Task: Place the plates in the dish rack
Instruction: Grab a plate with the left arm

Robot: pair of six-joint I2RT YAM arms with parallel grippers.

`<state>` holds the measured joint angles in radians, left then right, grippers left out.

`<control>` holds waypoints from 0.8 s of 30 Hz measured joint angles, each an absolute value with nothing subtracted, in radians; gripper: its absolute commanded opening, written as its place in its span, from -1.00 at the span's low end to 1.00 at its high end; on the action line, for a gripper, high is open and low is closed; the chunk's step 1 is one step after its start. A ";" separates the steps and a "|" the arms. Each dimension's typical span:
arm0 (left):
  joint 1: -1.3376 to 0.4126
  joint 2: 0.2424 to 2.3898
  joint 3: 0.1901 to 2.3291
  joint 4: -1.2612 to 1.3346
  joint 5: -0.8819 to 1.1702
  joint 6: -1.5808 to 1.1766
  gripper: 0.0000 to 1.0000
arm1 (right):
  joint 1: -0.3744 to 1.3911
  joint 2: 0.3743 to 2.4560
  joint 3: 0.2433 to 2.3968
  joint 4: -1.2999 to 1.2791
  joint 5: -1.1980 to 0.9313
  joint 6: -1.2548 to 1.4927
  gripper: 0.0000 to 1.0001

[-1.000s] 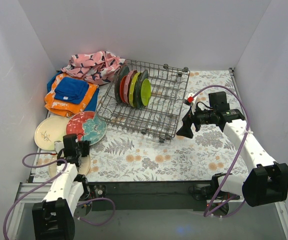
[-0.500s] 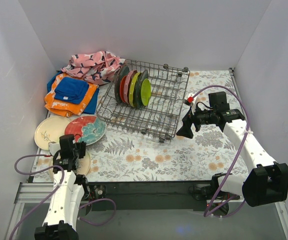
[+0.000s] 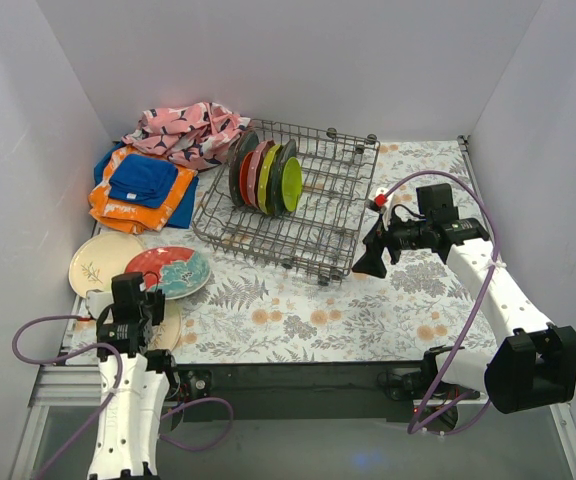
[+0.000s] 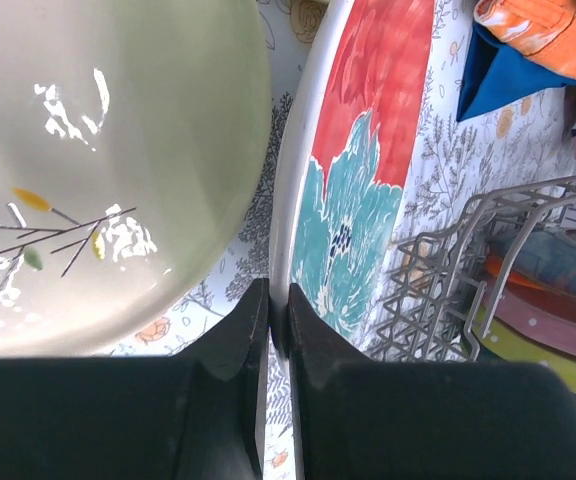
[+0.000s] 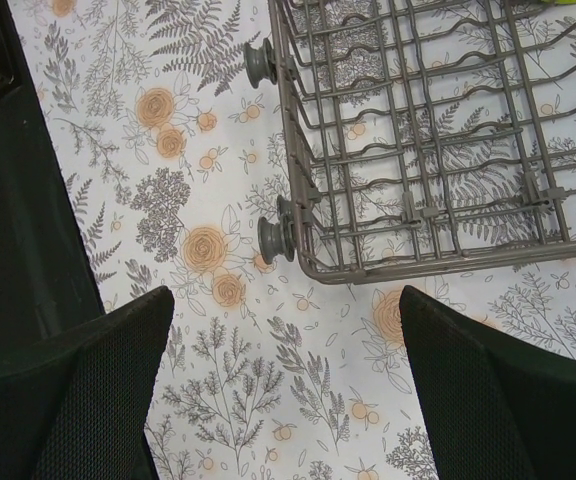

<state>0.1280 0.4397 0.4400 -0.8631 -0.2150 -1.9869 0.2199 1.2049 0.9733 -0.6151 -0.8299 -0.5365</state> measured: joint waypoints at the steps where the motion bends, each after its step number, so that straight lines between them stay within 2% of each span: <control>1: 0.128 0.437 0.449 -0.878 -0.215 -1.984 -1.00 | 0.223 1.205 0.974 -0.619 -0.833 -0.540 0.97; 10: 0.128 0.444 0.627 -1.060 -0.207 -1.925 -1.00 | 0.311 1.254 1.026 -0.679 -0.844 -0.589 0.97; 24: 0.128 0.458 0.886 -1.200 -0.156 -1.879 -1.00 | 0.416 1.297 1.099 -0.708 -0.857 -0.606 0.97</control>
<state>0.1280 0.4583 0.8860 -1.2003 -0.1558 -1.8790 0.4156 1.2972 1.0988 -0.7082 -0.8574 -0.6060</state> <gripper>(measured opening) 0.056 0.985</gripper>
